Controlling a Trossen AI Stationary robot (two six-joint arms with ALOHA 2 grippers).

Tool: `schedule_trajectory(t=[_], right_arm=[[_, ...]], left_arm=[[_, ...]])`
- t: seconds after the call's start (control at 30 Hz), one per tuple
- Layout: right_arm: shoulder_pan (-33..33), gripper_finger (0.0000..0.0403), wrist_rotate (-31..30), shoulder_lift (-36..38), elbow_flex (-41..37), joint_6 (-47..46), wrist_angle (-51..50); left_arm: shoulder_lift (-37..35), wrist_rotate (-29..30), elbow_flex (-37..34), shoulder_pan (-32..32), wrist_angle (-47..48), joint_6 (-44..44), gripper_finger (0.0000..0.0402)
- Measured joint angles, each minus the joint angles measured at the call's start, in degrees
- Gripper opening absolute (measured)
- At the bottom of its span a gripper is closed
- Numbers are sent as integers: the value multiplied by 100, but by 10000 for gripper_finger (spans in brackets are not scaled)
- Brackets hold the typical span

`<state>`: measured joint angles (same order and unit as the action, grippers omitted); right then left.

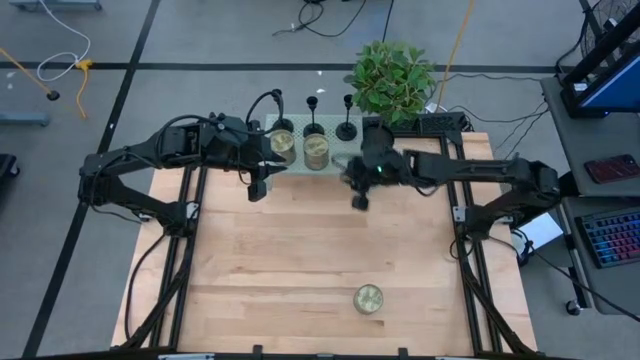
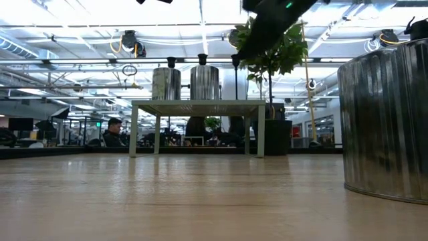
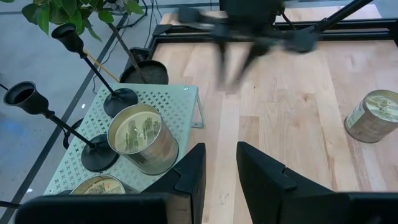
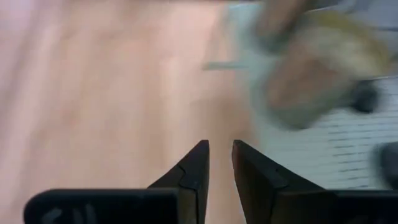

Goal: Pick & Place candle stick holders
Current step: Put the scented candle on the shelf aligned with the right candle holder

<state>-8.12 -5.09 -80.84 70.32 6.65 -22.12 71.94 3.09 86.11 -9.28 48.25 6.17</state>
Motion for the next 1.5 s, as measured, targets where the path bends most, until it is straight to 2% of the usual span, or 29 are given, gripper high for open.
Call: schedule_trajectory(t=[0.13, 0.27, 0.43, 0.53, 0.63, 0.8, 1.2, 1.5], right_arm=[[779, 83, 373, 89, 0, -402, -632], [1621, 116, 80, 21, -48, -725, -582], [2525, 150, 99, -11, -293, -1070, -632], [2983, 158, 576, -4, -434, -1583, -732], [3402, 159, 1099, -6, -701, -1941, -384], [3956, 152, 1132, -8, -1300, -2205, 715], [4352, 148, 1136, -82, -2633, -2962, 2942], [4371, 147, 1261, -455, -2756, -2991, 3361]], left_arm=[[0, -1, 0, 0, 0, -1, 97], [0, -2, 0, 0, -1, -4, 97], [0, -4, 0, 0, -2, -5, 97], [0, -2, 0, 0, -2, -4, 97], [0, -2, 0, 0, -1, 23, 97], [-2, -2, 0, 0, -4, 93, 97], [0, 0, 0, 0, -31, 107, 97], [2, 0, 0, 0, -229, 83, 97]])
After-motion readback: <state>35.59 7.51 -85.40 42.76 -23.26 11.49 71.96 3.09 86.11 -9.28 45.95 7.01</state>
